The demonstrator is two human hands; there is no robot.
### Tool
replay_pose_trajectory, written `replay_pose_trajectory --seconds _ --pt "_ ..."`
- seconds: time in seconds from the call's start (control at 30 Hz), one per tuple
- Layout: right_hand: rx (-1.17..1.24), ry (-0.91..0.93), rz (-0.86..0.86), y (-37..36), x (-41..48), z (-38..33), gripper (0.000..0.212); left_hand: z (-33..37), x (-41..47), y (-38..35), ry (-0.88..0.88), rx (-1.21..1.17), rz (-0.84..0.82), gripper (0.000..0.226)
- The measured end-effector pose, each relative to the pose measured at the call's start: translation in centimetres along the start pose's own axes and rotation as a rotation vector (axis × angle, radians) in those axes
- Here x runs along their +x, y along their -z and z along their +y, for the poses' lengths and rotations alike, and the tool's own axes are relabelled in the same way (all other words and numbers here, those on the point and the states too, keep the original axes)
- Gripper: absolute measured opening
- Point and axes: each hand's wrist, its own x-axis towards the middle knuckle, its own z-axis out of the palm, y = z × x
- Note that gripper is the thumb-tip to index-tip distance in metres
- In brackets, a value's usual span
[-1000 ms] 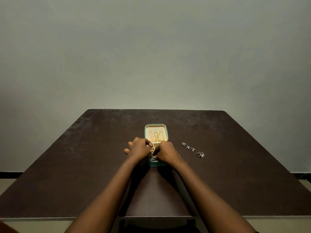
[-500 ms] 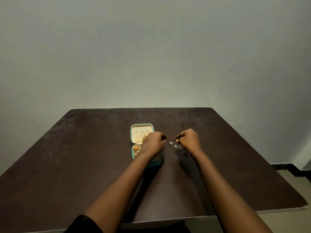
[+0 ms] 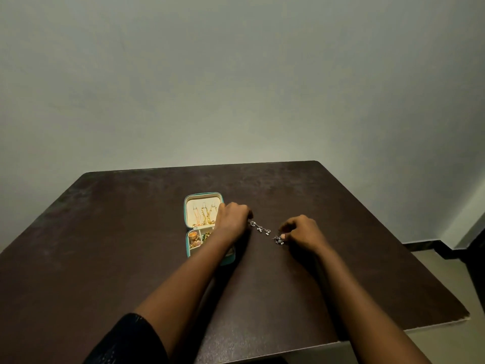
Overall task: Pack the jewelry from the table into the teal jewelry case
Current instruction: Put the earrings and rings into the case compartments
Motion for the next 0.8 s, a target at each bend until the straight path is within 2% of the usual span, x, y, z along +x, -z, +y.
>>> replay_pose_trajectory --seconds 0.13,0.3,0.6,0.67,0.73,0.8 --pt "-0.068 0.070 -0.065 -0.4 0.5 -0.3 0.034 0.2 1.1 -0.1 -0.002 0.012 -0.036 0.030" --pt "-0.221 0.126 -0.089 -1.3 1.5 -0.7 0.018 0.5 1.5 0.0 -0.020 0.020 -0.067 0.027" --pt "-0.363 0.212 -0.060 -1.7 1.6 -0.9 0.009 0.7 1.6 -0.2 -0.022 -0.011 -0.052 0.024" --pt "-0.266 0.221 -0.013 -1.5 1.6 -0.7 0.009 0.7 1.7 -0.3 -0.001 -0.047 -0.070 0.022" --pt "-0.041 0.189 0.026 -1.3 1.4 -0.5 0.016 0.6 1.7 -0.4 0.049 -0.142 -0.095 0.023" --pt "0.186 0.129 0.068 -1.1 1.2 -0.4 0.013 0.5 1.8 -0.2 0.111 -0.305 -0.112 0.022"
